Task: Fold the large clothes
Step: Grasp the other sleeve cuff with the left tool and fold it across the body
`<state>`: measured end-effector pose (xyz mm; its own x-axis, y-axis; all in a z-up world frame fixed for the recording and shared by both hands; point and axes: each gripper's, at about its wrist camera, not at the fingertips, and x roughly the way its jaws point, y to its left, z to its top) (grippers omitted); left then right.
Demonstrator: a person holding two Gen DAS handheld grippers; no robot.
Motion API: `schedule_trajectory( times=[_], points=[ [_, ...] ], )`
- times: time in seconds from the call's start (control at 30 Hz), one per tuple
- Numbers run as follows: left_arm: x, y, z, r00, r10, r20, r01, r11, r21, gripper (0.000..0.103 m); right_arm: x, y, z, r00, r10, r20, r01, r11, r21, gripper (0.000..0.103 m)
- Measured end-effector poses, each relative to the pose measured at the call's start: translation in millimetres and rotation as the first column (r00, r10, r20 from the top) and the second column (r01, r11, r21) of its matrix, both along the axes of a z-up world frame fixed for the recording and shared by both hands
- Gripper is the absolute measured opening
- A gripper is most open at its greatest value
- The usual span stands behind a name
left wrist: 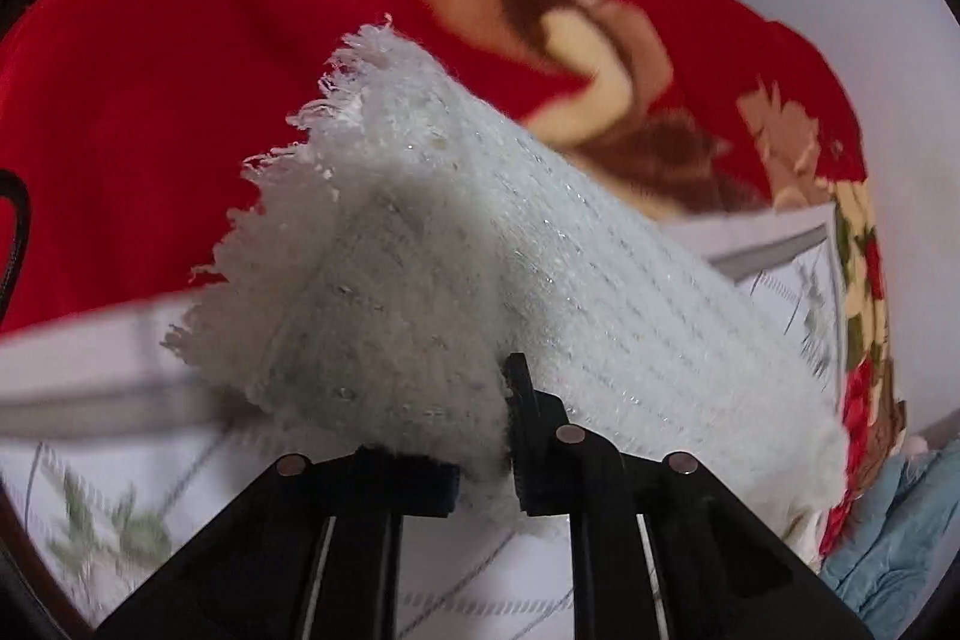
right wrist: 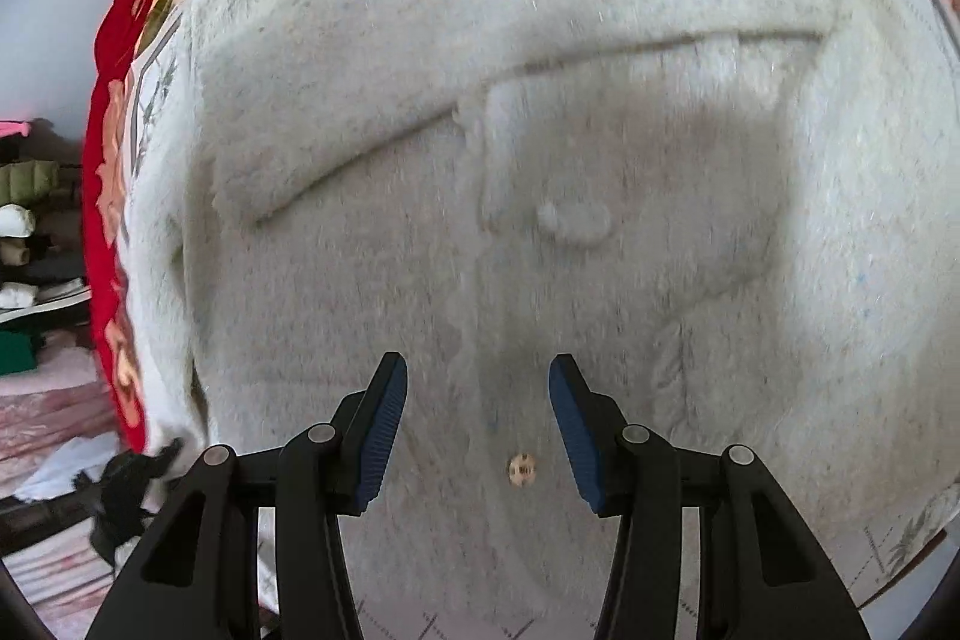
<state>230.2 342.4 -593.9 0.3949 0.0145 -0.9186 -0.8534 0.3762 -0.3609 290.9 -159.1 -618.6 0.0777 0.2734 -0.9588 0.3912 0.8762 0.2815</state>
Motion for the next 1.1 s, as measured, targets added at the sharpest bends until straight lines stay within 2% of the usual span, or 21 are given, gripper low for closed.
schedule_trajectory(
  times=[0.07, 0.1, 0.13, 0.17, 0.2, 0.23, 0.33, 0.4, 0.47, 0.57, 0.6, 0.67, 0.77, 0.8, 0.83, 0.9, 0.93, 0.97, 1.0, 1.03, 1.1],
  points=[
    [13, 7, -9, 1.0, -0.017, 0.021, 0.018, 0.999, -0.035, 0.023, 7, 3, -1, 1.0, 0.009, 0.01, -0.009, 1.0, -0.02, 0.052],
    [18, 10, -15, 0.999, -0.028, 0.046, 0.03, 0.998, -0.059, 0.037, 11, 6, -3, 1.0, 0.009, 0.011, -0.009, 1.0, -0.025, 0.052],
    [21, 11, -18, 0.996, -0.035, 0.078, 0.041, 0.996, -0.079, 0.046, 15, 7, -6, 1.0, 0.006, 0.009, -0.006, 1.0, -0.026, 0.052],
    [24, 11, -18, 0.993, -0.04, 0.115, 0.051, 0.995, -0.089, 0.062, 18, 9, -9, 1.0, 0.001, 0.007, -0.001, 1.0, -0.026, 0.053],
    [24, 9, -15, 0.991, -0.045, 0.128, 0.056, 0.995, -0.086, 0.066, 21, 9, -10, 1.0, -0.004, 0.011, 0.005, 1.0, -0.028, 0.057],
    [30, 7, -13, 0.991, -0.057, 0.119, 0.065, 0.996, -0.063, 0.066, 23, 9, -11, 1.0, -0.008, 0.023, 0.009, 0.999, -0.037, 0.068],
    [40, 1, -5, 0.993, -0.077, 0.094, 0.077, 0.997, 0.006, 0.062, 34, 16, -11, 0.999, 0.005, 0.045, 0.0, 0.995, -0.099, 0.072],
    [48, -3, 5, 0.993, -0.097, 0.066, 0.092, 0.993, 0.076, 0.022, 42, 21, -11, 0.999, 0.014, 0.043, -0.008, 0.991, -0.137, 0.072],
    [53, -5, 19, 0.991, -0.127, 0.032, 0.121, 0.982, 0.146, 0.01, 51, 25, -10, 0.999, 0.021, 0.042, -0.013, 0.983, -0.18, 0.072],
    [67, -16, 49, 0.984, -0.177, -0.025, 0.176, 0.941, 0.29, 0.005, 64, 31, -8, 0.998, 0.053, 0.025, -0.044, 0.961, -0.273, 0.072],
    [72, -25, 67, 0.975, -0.213, -0.068, 0.223, 0.899, 0.378, 0.005, 69, 33, -6, 0.998, 0.065, 0.019, -0.056, 0.95, -0.309, 0.072],
    [83, -40, 88, 0.958, -0.269, -0.1, 0.285, 0.841, 0.46, 0.005, 80, 34, -3, 0.996, 0.092, 0.006, -0.083, 0.92, -0.382, 0.072],
    [108, -86, 127, 0.898, -0.4, -0.182, 0.429, 0.705, 0.565, 0.005, 93, 31, 8, 0.993, 0.112, 0.039, -0.085, 0.901, -0.425, 0.072],
    [110, -97, 136, 0.882, -0.428, -0.197, 0.456, 0.673, 0.582, 0.005, 96, 29, 12, 0.992, 0.12, 0.051, -0.086, 0.897, -0.435, 0.072],
    [121, -122, 147, 0.849, -0.477, -0.229, 0.507, 0.611, 0.608, 0.005, 100, 26, 17, 0.99, 0.125, 0.06, -0.086, 0.896, -0.435, 0.072],
    [133, -159, 163, 0.801, -0.544, -0.25, 0.562, 0.537, 0.629, 0.005, 105, 17, 25, 0.99, 0.117, 0.076, -0.075, 0.906, -0.417, 0.072],
    [140, -191, 172, 0.762, -0.588, -0.273, 0.599, 0.479, 0.641, 0.005, 107, 10, 30, 0.99, 0.11, 0.085, -0.067, 0.914, -0.4, 0.072],
    [147, -217, 178, 0.729, -0.622, -0.287, 0.626, 0.436, 0.646, 0.005, 108, 0, 36, 0.99, 0.101, 0.094, -0.057, 0.919, -0.389, 0.072],
    [151, -234, 181, 0.707, -0.645, -0.289, 0.64, 0.412, 0.648, 0.005, 109, -11, 41, 0.99, 0.094, 0.103, -0.047, 0.921, -0.387, 0.072],
    [155, -269, 186, 0.669, -0.686, -0.286, 0.66, 0.372, 0.652, 0.005, 109, -20, 44, 0.99, 0.091, 0.109, -0.042, 0.922, -0.385, 0.072],
    [161, -314, 190, 0.611, -0.737, -0.289, 0.69, 0.316, 0.652, 0.005, 108, -46, 50, 0.99, 0.073, 0.117, -0.023, 0.924, -0.381, 0.072]
  ],
)
